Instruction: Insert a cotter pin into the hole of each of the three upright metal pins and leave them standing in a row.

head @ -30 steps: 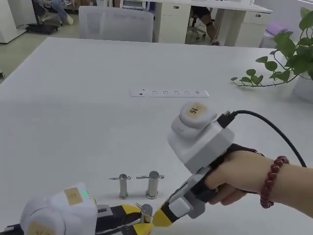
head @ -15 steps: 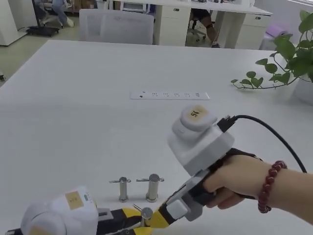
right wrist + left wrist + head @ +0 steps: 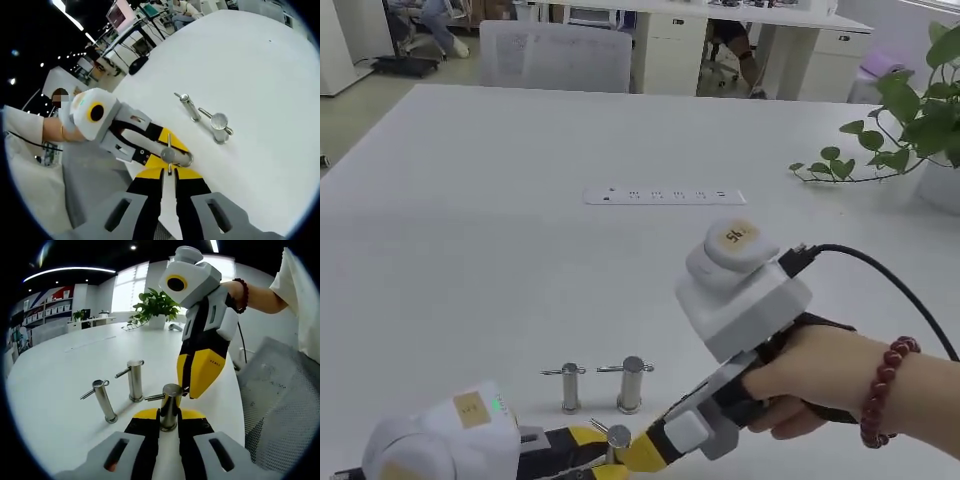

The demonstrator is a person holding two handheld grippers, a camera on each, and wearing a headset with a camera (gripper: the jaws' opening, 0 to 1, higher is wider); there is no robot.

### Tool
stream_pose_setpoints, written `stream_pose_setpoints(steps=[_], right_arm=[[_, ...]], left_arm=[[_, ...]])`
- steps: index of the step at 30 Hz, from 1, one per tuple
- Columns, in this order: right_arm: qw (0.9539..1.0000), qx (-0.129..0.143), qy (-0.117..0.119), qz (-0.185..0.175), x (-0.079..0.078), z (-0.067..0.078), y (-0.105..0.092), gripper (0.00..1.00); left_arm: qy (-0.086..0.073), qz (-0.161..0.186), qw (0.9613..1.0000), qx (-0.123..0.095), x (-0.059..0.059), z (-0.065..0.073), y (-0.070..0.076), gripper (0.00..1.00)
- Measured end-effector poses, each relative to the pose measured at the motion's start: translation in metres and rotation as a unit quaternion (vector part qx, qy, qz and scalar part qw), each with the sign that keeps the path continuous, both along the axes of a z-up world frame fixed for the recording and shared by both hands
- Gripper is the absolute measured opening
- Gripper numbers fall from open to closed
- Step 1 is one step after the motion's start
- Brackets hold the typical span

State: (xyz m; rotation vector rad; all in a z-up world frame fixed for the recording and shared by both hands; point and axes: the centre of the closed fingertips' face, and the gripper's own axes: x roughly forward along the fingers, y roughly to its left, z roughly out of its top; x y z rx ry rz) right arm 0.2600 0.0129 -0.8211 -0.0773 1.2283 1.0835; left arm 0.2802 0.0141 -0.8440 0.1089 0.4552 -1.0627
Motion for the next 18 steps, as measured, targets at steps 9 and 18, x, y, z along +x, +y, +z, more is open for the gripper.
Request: stream_pose_setpoints(steps=[9, 18], right_arm=[[1.0, 0.0, -0.001, 0.0, -0.0021, 0.0, -0.0042, 0.09], [1.0, -0.001, -0.006, 0.005, -0.0028, -0.0014, -0.004, 0.05]], left_arm=[[0.0, 0.0, 1.0, 0.001, -0.0003, -0.0004, 0.0001, 0.12], [-0.001, 0.0, 1.0, 0.002, -0.0003, -0.0008, -0.0001, 0.12]])
